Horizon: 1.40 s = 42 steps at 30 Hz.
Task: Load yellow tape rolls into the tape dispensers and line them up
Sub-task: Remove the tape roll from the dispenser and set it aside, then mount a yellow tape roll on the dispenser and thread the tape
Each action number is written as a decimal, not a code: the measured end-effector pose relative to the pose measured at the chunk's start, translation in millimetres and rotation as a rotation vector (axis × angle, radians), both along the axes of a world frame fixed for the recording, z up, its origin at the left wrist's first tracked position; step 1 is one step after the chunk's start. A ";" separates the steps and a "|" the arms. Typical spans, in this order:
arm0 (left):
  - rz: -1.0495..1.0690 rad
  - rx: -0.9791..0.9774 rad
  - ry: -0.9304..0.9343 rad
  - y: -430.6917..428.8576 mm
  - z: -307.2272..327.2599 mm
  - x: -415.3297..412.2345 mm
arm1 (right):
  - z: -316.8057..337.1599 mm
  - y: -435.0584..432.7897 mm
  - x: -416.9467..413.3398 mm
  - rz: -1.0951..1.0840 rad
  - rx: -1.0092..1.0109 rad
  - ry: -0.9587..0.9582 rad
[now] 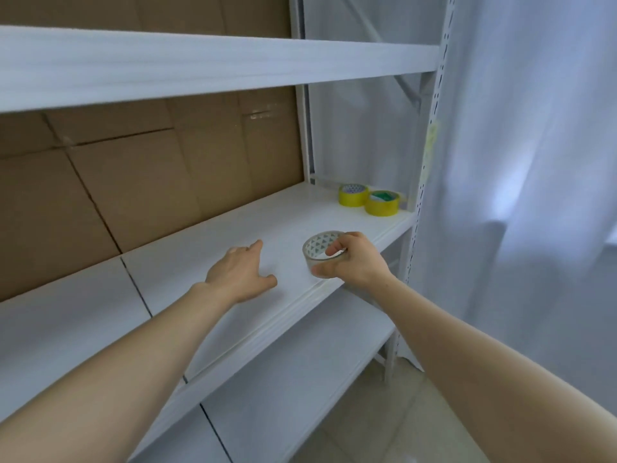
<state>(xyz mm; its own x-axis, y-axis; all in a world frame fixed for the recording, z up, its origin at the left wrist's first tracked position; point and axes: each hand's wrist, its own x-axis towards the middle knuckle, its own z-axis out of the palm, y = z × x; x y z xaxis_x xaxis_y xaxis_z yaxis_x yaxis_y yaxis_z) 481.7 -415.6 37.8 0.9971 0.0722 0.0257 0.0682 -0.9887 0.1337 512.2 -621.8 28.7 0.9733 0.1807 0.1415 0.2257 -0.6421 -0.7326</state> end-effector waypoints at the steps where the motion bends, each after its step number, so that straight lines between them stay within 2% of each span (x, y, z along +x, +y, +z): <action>1: -0.019 -0.016 0.002 -10.4 -1.4 13.6 | -2.6 -10.7 10.8 -0.020 -0.012 -0.004; 7: -0.060 -0.269 0.000 -67.3 -11.9 105.6 | -15.6 -58.5 84.2 -0.088 -0.101 -0.014; 10: -0.068 -0.332 0.013 -85.7 -16.5 154.1 | -13.4 -71.8 128.2 -0.116 -0.141 0.005; 15: 0.017 -0.598 -0.015 -110.2 -12.7 237.9 | -7.1 -85.4 198.9 -0.107 -0.188 -0.023; 20: 0.077 -0.902 0.153 -148.2 -14.2 287.6 | -12.1 -100.0 249.8 -0.040 -0.183 -0.026; 23: 0.127 -0.941 0.124 -154.9 -18.1 313.4 | -13.9 -101.4 279.6 0.046 -0.146 -0.031; 27: 0.259 -0.924 0.005 -147.9 -30.8 335.8 | -19.2 -120.9 322.0 0.156 0.019 0.110; 28: 0.296 -0.928 -0.010 -147.4 -35.2 337.8 | -21.7 -129.1 333.9 0.155 -0.048 0.110; 31: 0.415 -0.925 -0.062 -149.8 -44.9 344.7 | -27.1 -151.1 365.9 0.187 -0.460 0.045; 33: 0.476 -0.907 -0.102 -157.8 -46.9 348.4 | -31.0 -160.3 378.4 0.260 -0.612 0.052; 36: 0.563 -0.851 -0.157 -173.0 -49.1 351.9 | -40.4 -172.3 391.6 0.363 -0.723 0.019; 42: 0.716 -0.769 -0.191 -199.1 -51.9 348.7 | -53.6 -183.9 408.6 0.470 -0.859 -0.178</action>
<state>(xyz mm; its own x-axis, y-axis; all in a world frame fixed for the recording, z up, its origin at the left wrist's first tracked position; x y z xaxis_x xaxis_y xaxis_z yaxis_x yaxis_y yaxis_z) 830.4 -614.6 -14.2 0.7003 0.7029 -0.1247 0.5115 -0.3723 0.7745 920.9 -805.6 -24.9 0.7537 0.6521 -0.0814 0.6548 -0.7558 0.0081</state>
